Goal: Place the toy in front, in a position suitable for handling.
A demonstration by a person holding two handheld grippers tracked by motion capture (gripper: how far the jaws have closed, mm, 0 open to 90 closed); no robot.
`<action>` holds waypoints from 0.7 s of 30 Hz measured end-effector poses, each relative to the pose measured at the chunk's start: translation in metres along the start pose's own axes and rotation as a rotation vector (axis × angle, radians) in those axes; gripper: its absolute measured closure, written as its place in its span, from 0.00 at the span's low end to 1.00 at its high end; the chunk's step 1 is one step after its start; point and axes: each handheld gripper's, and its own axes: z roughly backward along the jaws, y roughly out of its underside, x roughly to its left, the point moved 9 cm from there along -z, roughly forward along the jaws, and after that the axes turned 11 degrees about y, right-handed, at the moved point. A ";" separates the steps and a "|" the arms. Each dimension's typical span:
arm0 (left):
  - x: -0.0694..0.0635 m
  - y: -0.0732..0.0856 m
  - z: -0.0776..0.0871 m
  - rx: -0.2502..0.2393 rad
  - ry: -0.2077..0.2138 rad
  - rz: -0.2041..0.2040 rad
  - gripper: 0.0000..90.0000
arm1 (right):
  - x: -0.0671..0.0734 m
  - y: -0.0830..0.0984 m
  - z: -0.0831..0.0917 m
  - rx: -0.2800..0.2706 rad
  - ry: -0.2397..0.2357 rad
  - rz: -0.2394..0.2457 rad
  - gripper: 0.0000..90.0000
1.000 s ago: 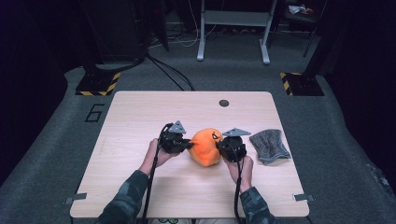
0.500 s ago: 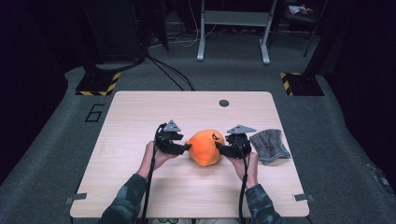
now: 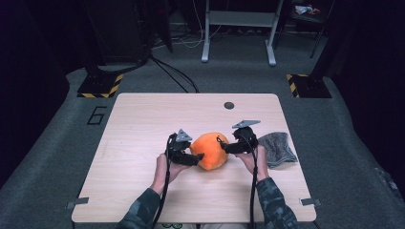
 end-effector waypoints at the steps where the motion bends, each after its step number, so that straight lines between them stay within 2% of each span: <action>1: 0.001 0.001 -0.002 0.000 0.000 0.009 0.30 | -0.001 0.001 -0.003 0.001 -0.007 0.016 0.27; 3: 0.002 0.005 -0.005 0.007 -0.003 0.011 0.34 | 0.002 0.006 -0.009 0.034 -0.054 0.039 0.36; 4: 0.002 0.006 -0.007 0.006 -0.004 0.011 0.37 | 0.004 0.008 -0.012 0.033 -0.065 0.046 0.43; 6: 0.002 0.010 -0.011 0.017 -0.012 0.009 0.43 | 0.011 0.011 -0.015 0.032 -0.114 0.060 0.55; 9: 0.001 0.014 -0.015 0.012 -0.005 0.011 0.56 | 0.017 0.015 -0.018 0.024 -0.114 0.074 0.67; 11: 0.001 0.014 -0.016 0.009 0.003 0.007 0.66 | 0.019 0.016 -0.020 0.018 -0.115 0.052 0.74; 13: 0.001 0.014 -0.015 0.008 0.013 0.001 0.73 | 0.021 0.015 -0.018 -0.001 -0.105 0.059 0.78; 16: 0.001 0.012 -0.012 -0.010 0.024 0.003 0.79 | 0.023 0.014 -0.013 -0.023 -0.088 0.030 0.83; 18: 0.002 0.011 -0.008 -0.010 0.039 -0.004 0.80 | 0.023 0.012 -0.009 -0.039 -0.092 0.017 0.84; 21: 0.003 0.006 -0.004 -0.024 0.061 0.009 0.80 | 0.023 0.008 -0.002 -0.054 -0.087 -0.007 0.84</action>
